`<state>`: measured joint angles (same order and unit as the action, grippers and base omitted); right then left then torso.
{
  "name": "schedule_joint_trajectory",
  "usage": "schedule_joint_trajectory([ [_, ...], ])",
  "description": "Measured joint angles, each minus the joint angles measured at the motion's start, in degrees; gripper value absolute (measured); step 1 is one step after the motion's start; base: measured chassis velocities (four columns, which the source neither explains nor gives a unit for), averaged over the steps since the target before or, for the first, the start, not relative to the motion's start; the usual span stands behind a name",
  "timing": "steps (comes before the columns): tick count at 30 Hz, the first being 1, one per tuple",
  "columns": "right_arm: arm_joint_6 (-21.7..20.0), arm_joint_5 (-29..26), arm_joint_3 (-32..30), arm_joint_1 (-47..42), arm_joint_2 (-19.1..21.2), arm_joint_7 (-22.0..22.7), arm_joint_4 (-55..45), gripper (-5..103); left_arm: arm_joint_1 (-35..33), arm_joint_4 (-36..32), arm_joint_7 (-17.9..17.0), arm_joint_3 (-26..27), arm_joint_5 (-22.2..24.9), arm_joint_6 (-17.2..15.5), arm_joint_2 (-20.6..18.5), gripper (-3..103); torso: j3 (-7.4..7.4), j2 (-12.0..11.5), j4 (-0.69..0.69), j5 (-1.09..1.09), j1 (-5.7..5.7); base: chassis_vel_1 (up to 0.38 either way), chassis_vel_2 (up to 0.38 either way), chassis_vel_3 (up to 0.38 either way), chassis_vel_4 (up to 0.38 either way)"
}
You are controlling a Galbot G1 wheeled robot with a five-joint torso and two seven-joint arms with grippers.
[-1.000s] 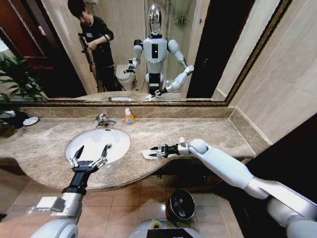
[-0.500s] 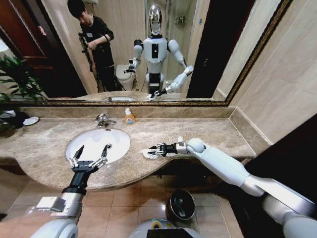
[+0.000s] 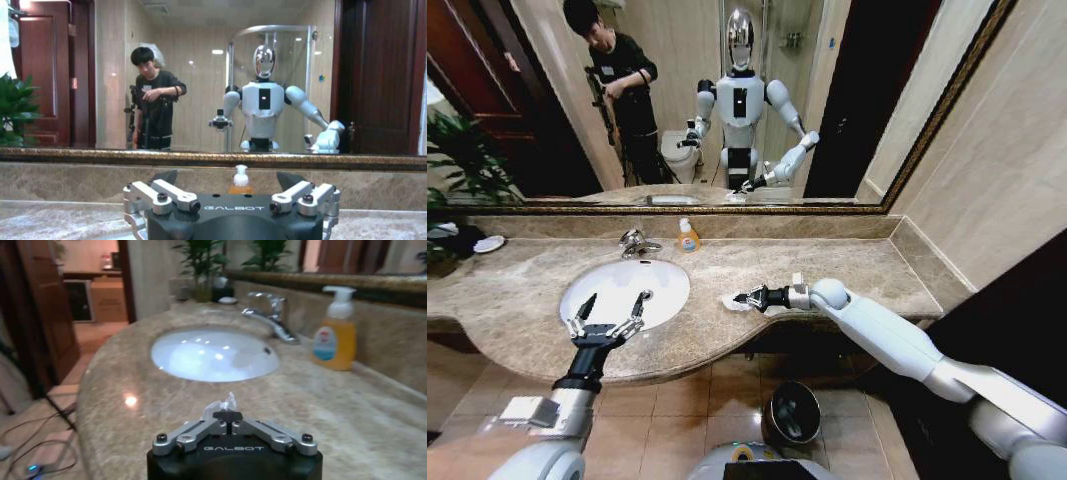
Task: Pick up the trash from the sink and place it in the trash bin.
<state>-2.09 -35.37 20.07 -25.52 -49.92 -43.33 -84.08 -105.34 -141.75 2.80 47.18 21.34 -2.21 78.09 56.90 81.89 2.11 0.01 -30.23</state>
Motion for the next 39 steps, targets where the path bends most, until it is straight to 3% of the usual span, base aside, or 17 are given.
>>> schedule_joint_trajectory([
  [9,-1.12,-1.80,-10.93,-5.87,4.82,0.93,-4.08,0,0.00,0.00,0.00,0.00,0.00,0.00,0.00,100,0.00,0.00,-0.01,0.00,0.00,0.000,0.000,0.000,0.000],
  [12,-1.32,-4.30,-20.26,-12.02,8.39,0.93,-6.85,0,0.00,0.00,0.00,0.00,0.00,0.00,0.00,100,-0.01,0.00,0.00,-0.01,0.00,0.000,0.000,0.000,0.000],
  [21,0.04,-6.60,-31.71,-22.52,11.60,-0.11,-7.82,0,0.00,0.00,0.00,0.00,0.00,0.00,0.00,100,0.00,0.00,0.01,0.02,0.00,0.000,0.000,0.000,0.000],
  [27,3.71,-12.92,-43.38,-34.93,17.17,-6.00,-11.32,0,0.00,0.00,0.00,0.00,0.00,0.00,0.00,100,-0.01,0.00,-0.03,-0.02,0.01,0.000,0.000,0.000,0.000],
  [32,4.97,-15.03,-47.65,-38.10,18.47,-11.68,-11.73,0,0.00,0.00,0.00,0.00,0.00,0.00,0.00,100,-0.01,0.00,0.00,0.01,0.01,0.000,0.000,0.000,0.000],
  [35,4.64,-17.25,-50.53,-40.85,20.34,-19.51,-10.82,0,0.00,0.00,0.00,0.00,0.00,0.00,0.00,100,0.00,0.00,0.00,-0.03,0.00,0.000,0.000,0.000,0.000],
  [38,4.32,-17.47,-50.94,-41.58,20.74,-22.91,-9.50,0,0.00,0.00,0.00,0.00,0.00,0.00,0.00,100,0.00,0.00,0.00,-0.01,0.00,0.000,0.000,0.000,0.000],
  [39,4.18,-16.44,-51.01,-41.54,20.64,-27.52,-7.02,0,0.00,0.00,0.00,0.00,0.00,0.00,0.00,100,-0.01,0.00,0.00,-0.01,0.01,0.000,0.000,0.000,0.000],
])
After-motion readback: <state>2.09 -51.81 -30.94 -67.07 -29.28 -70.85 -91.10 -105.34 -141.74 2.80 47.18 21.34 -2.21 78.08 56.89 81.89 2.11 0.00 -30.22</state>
